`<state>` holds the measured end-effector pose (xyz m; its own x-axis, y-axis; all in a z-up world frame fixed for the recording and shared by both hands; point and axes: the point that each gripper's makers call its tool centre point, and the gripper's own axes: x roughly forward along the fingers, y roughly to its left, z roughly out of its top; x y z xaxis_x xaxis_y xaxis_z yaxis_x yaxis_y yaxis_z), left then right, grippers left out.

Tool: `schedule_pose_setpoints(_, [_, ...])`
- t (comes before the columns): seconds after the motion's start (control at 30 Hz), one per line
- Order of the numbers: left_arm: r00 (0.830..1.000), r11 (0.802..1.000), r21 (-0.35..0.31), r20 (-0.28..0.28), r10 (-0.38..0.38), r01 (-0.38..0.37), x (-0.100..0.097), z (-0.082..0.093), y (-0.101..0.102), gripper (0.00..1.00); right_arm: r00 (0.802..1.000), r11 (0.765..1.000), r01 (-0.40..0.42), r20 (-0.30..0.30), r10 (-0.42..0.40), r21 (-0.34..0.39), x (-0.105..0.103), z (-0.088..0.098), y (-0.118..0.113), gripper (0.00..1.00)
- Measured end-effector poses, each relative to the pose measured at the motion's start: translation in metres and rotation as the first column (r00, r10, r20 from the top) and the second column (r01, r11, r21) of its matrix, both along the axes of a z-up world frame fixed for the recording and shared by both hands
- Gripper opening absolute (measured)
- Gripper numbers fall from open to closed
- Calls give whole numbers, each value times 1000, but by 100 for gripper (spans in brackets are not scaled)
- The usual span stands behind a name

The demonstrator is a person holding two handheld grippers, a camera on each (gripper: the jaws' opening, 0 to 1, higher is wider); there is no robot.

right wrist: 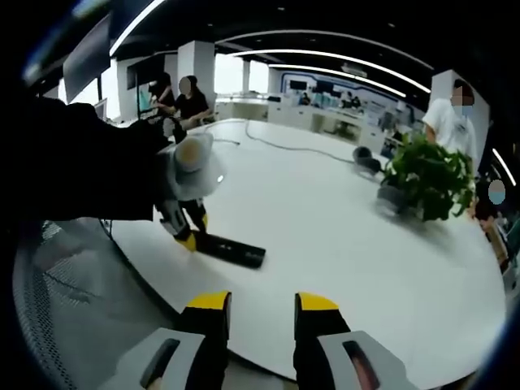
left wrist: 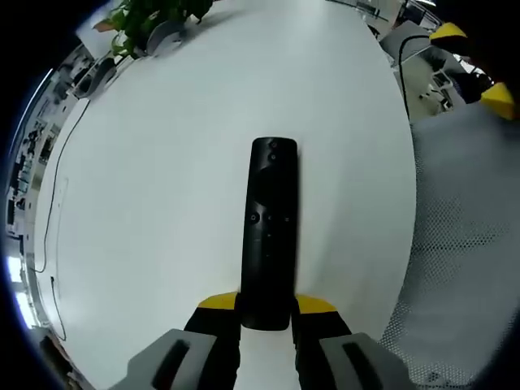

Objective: Press the specified remote control buttons in sequence, fully releasing each button before pressing the next.

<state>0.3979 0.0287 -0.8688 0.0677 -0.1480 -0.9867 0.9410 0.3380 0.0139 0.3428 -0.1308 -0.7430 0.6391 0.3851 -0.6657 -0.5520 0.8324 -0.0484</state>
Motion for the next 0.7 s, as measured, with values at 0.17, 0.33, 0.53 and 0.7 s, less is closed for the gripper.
schedule_pose_setpoints(0.17, [1000, 1000, 0, 3, 7, -7, -13, 0, -3, 23, 1000, 1000, 1, -15, -1, -16, -1, -4, -1, 30])
schedule_pose_setpoints(0.33, [1000, 1000, -14, 3, 11, -11, -25, 1, -4, 23, 999, 1000, -13, -36, 12, -12, -4, -6, 3, 34])
schedule_pose_setpoints(0.53, [1000, 1000, -26, 5, 15, -15, -32, 1, -6, 23, 999, 1000, -19, -40, 18, -15, -5, -7, 3, 35])
schedule_pose_setpoints(0.7, [999, 999, -39, 8, 37, -37, -43, 2, -9, 23, 998, 1000, -23, -55, 23, 0, -5, -7, 4, 34])
